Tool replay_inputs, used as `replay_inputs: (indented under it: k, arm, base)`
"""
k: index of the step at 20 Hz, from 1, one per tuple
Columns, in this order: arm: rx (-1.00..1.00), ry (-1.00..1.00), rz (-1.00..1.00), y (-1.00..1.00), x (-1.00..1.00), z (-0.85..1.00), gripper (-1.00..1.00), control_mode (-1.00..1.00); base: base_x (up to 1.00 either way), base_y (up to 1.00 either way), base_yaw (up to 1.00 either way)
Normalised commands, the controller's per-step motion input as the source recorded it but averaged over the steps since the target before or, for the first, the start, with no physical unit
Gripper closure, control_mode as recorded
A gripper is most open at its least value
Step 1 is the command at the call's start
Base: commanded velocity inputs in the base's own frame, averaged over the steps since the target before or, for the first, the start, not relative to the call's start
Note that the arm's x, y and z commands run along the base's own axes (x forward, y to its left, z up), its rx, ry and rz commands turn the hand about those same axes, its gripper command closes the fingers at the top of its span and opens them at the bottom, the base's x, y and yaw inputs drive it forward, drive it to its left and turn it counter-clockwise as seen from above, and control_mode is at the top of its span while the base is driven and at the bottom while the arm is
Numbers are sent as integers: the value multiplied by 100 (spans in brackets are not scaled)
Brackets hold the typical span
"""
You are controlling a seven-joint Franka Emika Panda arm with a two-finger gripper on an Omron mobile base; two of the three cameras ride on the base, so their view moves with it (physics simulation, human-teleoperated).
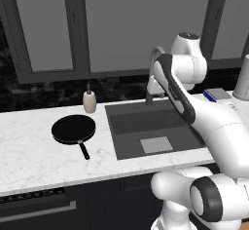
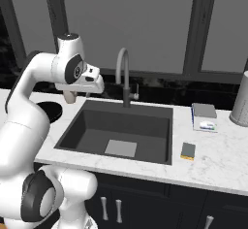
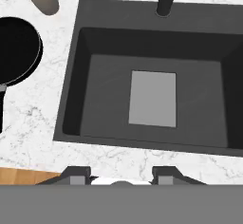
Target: Pick the pan and sponge and place them into the sink. Then turn on the water.
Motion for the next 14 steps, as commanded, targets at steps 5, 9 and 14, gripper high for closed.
replay_inputs:
  k: [5,9,14]
  arm:
    - [0,-7,0,11,-9,-2,-100,-100]
    - [0,-16,0,43,-16,-14,-100,-100]
    - [0,-12,0,50,-10,-11,-100,-100]
  base:
    - [0,0,0]
    - [0,0,0]
    - [0,0,0]
